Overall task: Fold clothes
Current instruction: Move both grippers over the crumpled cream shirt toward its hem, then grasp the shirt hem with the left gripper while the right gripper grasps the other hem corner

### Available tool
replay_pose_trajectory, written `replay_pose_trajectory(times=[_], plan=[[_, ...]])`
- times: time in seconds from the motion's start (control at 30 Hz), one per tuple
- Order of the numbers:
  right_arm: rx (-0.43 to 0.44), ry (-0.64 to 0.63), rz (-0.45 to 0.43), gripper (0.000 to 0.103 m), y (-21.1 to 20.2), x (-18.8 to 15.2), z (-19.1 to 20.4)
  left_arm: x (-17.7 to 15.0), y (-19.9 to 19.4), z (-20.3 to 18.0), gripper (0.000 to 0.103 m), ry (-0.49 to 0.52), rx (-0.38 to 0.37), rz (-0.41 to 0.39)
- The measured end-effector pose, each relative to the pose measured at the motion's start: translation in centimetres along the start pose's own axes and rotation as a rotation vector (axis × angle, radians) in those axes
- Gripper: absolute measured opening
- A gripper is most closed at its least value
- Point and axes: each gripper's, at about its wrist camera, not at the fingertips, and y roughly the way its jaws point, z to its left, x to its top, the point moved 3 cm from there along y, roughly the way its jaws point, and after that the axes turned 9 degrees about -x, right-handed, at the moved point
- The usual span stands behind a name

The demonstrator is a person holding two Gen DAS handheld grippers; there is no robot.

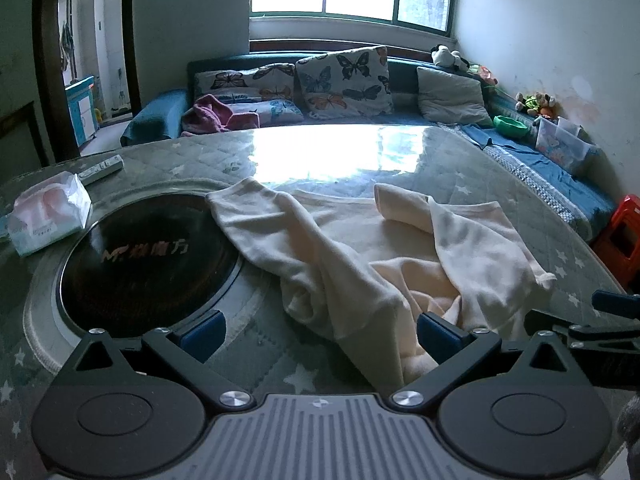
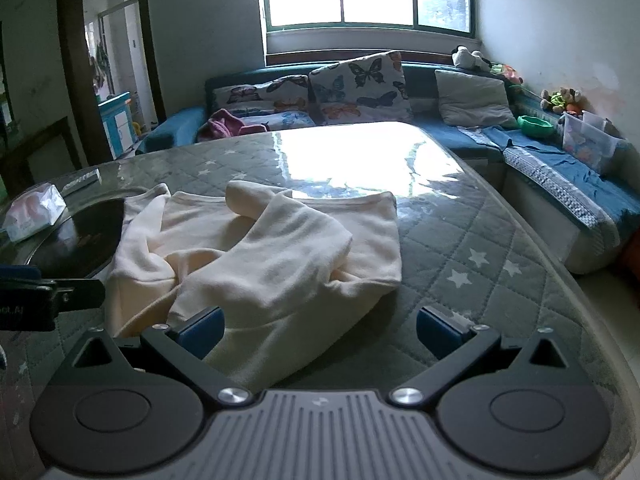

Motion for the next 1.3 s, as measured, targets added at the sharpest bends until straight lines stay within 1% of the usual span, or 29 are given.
replay_pose_trajectory(times=[0.23, 0.33, 0.4, 0.57, 0.6, 0.83, 0.93, 0.97, 1.03, 1.1, 1.13, 1.17, 1.2, 1.23, 1.27, 1.3], plan=[[0.008, -0.043, -0.012, 0.103, 1.3, 1.6, 0.6, 1.6, 1.4, 0.6, 0.103, -0.004, 0.017, -0.015], [0.011, -0.064, -0.016, 0.102, 2.2, 2.3, 0.9, 2.3, 2.3, 1.1, 0.101, -0.008, 0.027, -0.016], [0.012, -0.074, -0.015, 0.097, 2.9, 2.8, 1.1, 2.7, 3.0, 1.4, 0.095, -0.014, 0.026, -0.011], [0.027, -0.094, -0.005, 0.089, 5.2, 4.3, 1.6, 3.8, 4.8, 1.6, 0.085, -0.007, 0.025, -0.001], [0.036, -0.099, -0.004, 0.085, 5.6, 4.6, 1.7, 4.0, 5.3, 1.6, 0.082, -0.006, 0.026, 0.002], [0.075, -0.148, 0.009, 0.074, 9.0, 6.5, 3.0, 5.1, 8.2, 2.2, 0.081, -0.001, 0.042, 0.046], [0.097, -0.161, 0.026, 0.071, 10.6, 6.9, 3.4, 5.2, 9.0, 2.3, 0.078, 0.005, 0.04, 0.062], [0.105, -0.166, 0.032, 0.069, 11.1, 7.0, 3.6, 5.2, 9.3, 2.4, 0.076, 0.003, 0.037, 0.069], [0.12, -0.175, 0.044, 0.067, 12.1, 7.2, 3.9, 5.2, 9.9, 2.7, 0.069, -0.005, 0.027, 0.087], [0.134, -0.184, 0.056, 0.06, 13.1, 7.5, 4.3, 5.1, 10.3, 3.0, 0.051, -0.015, 0.016, 0.102], [0.142, -0.188, 0.062, 0.058, 13.6, 7.6, 4.4, 5.0, 10.4, 3.1, 0.049, -0.016, 0.013, 0.104], [0.149, -0.193, 0.068, 0.052, 14.1, 7.7, 4.6, 5.0, 10.4, 3.2, 0.044, -0.017, 0.011, 0.105], [0.155, -0.191, 0.069, 0.048, 14.3, 7.7, 4.5, 4.9, 10.5, 3.3, 0.038, -0.019, 0.008, 0.107], [0.161, -0.187, 0.067, 0.046, 14.2, 7.7, 4.4, 4.8, 10.6, 3.4, 0.036, -0.02, 0.005, 0.109], [0.166, -0.182, 0.066, 0.037, 14.2, 7.7, 4.3, 4.8, 10.7, 3.5, 0.034, -0.021, 0.003, 0.111], [0.171, -0.178, 0.064, 0.028, 14.1, 7.6, 4.2, 4.7, 10.7, 3.6, 0.028, -0.023, 0.0, 0.113]])
